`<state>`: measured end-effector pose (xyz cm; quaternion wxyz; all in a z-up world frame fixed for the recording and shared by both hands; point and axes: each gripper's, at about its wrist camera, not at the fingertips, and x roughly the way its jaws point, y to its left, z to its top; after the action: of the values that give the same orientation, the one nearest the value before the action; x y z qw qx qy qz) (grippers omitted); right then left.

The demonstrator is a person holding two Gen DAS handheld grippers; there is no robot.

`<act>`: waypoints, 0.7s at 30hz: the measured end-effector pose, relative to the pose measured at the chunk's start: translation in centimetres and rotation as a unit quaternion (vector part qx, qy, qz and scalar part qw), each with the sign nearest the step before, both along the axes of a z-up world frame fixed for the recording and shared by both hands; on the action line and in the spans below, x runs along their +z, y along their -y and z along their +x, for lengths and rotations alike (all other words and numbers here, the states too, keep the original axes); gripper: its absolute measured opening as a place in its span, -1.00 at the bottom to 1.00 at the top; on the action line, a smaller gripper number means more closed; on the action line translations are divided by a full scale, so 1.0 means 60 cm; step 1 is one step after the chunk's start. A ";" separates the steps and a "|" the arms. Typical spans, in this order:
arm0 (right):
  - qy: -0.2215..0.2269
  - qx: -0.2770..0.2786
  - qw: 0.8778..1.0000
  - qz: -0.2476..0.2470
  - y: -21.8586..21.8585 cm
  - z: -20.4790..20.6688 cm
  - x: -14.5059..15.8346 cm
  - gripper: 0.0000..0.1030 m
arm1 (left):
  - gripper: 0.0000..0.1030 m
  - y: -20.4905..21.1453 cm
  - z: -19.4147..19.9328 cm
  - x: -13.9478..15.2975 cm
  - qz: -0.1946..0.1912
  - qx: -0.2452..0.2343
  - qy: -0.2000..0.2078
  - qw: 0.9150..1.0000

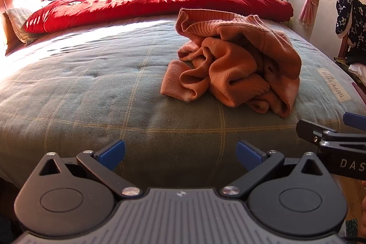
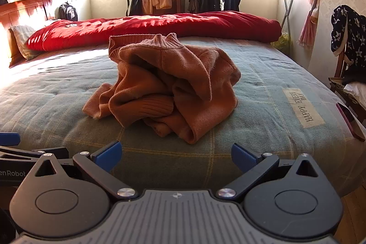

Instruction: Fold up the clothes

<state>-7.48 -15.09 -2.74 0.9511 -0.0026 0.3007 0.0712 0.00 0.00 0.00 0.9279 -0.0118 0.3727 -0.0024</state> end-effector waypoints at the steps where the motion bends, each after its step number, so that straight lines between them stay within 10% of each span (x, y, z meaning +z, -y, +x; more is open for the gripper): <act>1: 0.001 0.000 1.000 0.000 0.000 -0.001 0.000 1.00 | 0.99 0.000 0.000 0.000 0.001 0.000 0.001 1.000; 21: 0.004 0.001 1.000 -0.002 0.001 -0.002 0.002 1.00 | 0.99 0.002 0.000 0.000 0.019 0.001 0.006 1.000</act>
<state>-7.59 -15.18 -2.60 0.9520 -0.0052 0.2975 0.0719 -0.03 -0.12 0.01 0.9301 0.0056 0.3673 0.0054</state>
